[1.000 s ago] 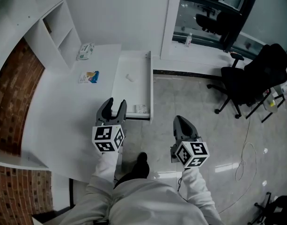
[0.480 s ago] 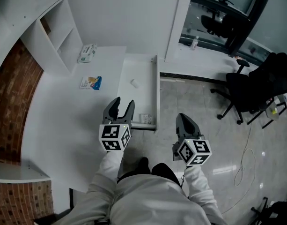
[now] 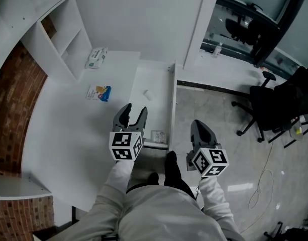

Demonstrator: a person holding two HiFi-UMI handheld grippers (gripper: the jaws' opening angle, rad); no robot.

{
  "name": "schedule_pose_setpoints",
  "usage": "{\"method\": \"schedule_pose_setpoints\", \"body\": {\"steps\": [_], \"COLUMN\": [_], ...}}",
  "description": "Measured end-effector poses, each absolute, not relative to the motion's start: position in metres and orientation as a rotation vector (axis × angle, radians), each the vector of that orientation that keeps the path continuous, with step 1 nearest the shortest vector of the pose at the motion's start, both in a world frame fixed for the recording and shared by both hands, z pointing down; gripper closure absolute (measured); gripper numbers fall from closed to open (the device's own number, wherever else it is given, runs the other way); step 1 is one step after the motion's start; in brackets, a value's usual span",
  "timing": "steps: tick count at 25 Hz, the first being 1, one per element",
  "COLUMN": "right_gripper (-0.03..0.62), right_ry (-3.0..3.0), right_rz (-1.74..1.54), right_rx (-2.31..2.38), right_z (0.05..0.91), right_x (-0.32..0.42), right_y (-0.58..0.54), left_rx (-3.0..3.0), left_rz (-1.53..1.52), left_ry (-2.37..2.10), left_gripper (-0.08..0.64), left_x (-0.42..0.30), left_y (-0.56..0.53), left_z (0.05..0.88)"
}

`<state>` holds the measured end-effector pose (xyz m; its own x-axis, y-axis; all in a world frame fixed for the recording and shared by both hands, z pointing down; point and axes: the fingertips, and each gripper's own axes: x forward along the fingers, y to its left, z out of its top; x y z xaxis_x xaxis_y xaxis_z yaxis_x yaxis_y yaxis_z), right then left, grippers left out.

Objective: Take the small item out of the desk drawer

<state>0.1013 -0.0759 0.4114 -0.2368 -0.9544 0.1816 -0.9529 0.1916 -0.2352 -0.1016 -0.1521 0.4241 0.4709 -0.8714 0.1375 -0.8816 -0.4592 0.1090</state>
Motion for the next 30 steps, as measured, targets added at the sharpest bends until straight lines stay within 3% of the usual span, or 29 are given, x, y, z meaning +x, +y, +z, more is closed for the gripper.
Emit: {"method": "schedule_pose_setpoints", "body": {"steps": [30], "right_gripper": [0.565], "right_ry": [2.54], "right_rz": [-0.671], "right_rx": [-1.849], "right_z": [0.457], "right_x": [0.184], "right_y": [-0.232], "left_rx": [2.234], "left_rz": [0.392], "left_ry": [-1.659], "left_gripper": [0.321], "left_x": [-0.045], "left_y": [-0.318], "left_z": [0.537]}}
